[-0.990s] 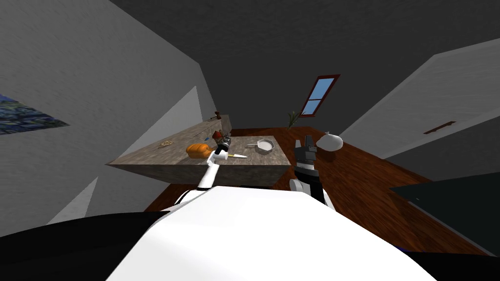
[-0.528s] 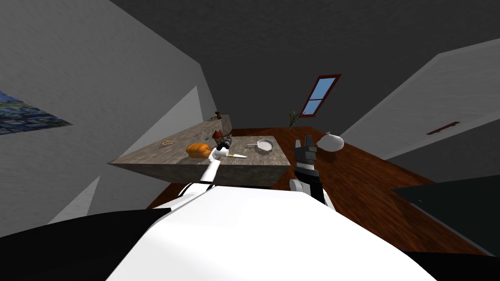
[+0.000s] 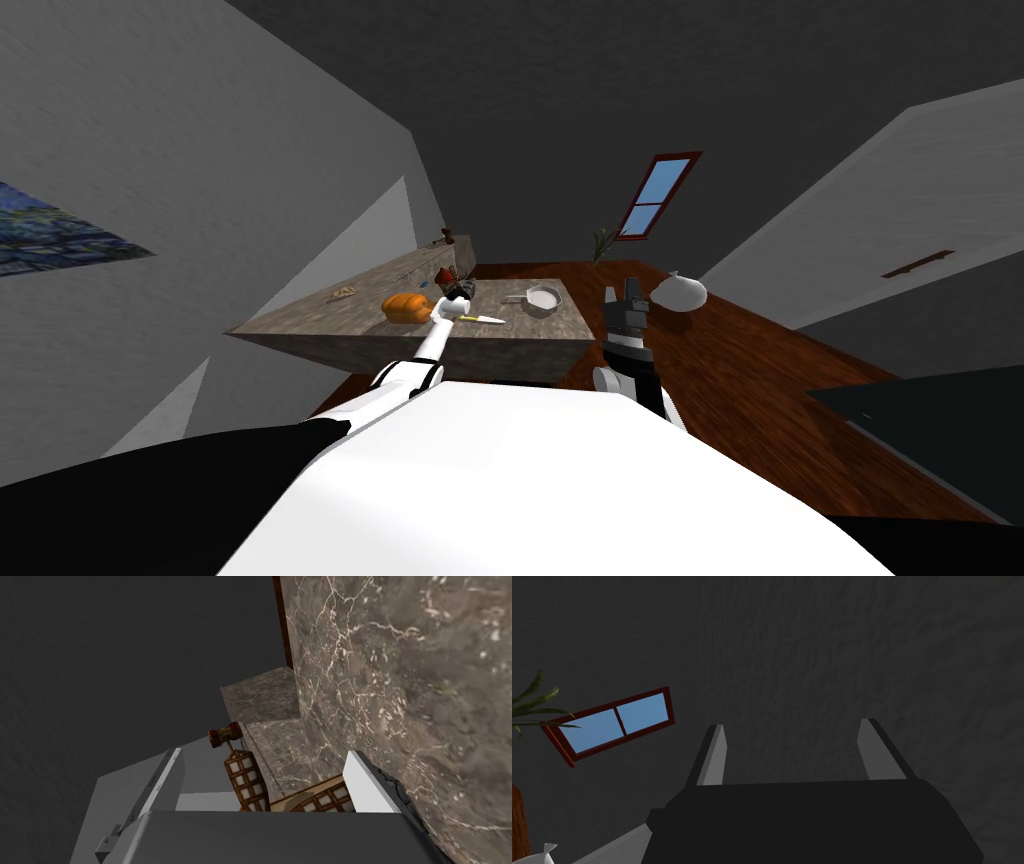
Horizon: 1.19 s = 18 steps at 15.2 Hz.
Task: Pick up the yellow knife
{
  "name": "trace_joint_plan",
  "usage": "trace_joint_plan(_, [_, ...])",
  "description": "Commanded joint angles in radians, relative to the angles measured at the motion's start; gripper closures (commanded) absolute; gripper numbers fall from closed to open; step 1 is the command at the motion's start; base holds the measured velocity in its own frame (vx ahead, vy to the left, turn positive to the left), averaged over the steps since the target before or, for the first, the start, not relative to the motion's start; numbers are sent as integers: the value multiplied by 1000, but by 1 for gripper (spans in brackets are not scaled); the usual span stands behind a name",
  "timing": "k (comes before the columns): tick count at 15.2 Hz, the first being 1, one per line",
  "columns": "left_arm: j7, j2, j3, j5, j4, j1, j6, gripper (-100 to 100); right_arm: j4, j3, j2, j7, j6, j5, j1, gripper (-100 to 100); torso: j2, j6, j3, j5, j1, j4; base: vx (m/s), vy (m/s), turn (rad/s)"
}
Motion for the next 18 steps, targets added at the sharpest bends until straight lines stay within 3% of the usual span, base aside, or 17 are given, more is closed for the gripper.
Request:
trace_joint_plan(1, [0, 13, -3, 20, 50, -50, 50, -100, 0, 0, 0, 0, 0, 0, 0, 0, 0, 0, 0, 0, 0, 0, 2, -13, 30])
trace_joint_plan(4, [0, 13, -3, 20, 88, -60, 70, -100, 0, 0, 0, 0, 0, 0, 0, 0, 0, 0, 0, 0, 0, 0, 5, -13, 14])
trace_joint_plan(5, [1, 21, -6, 36, 122, -103, 115, -100, 0, 0, 0, 0, 0, 0, 0, 0, 0, 0, 0, 0, 0, 0, 4, -13, 25])
trace_joint_plan(7, [1, 21, -6, 36, 159, -112, 136, -100, 0, 0, 0, 0, 0, 0, 0, 0, 0, 0, 0, 0, 0, 0, 5, -17, 21])
trace_joint_plan(8, [1, 28, -8, 52, 193, -157, 164, -100, 0, 0, 0, 0, 0, 0, 0, 0, 0, 0, 0, 0, 0, 0, 7, -19, 33])
trace_joint_plan(11, [1, 28, -8, 52, 229, -163, 202, -100, 0, 0, 0, 0, 0, 0, 0, 0, 0, 0, 0, 0, 0, 0, 6, -15, 15])
trace_joint_plan(12, [2, 34, -11, 68, 279, -213, 233, -100, 0, 0, 0, 0, 0, 0, 0, 0, 0, 0, 0, 0, 0, 0, 5, -14, 35])
trace_joint_plan(15, [2, 34, -11, 68, 299, -213, 267, -100, 0, 0, 0, 0, 0, 0, 0, 0, 0, 0, 0, 0, 0, 0, 4, -13, 15])
trace_joint_plan(16, [2, 40, -14, 83, 345, -259, 301, -100, 0, 0, 0, 0, 0, 0, 0, 0, 0, 0, 0, 0, 0, 0, 5, -11, 37])
trace_joint_plan(18, [2, 40, -14, 83, 368, -261, 331, -100, 0, 0, 0, 0, 0, 0, 0, 0, 0, 0, 0, 0, 0, 0, 7, -14, 26])
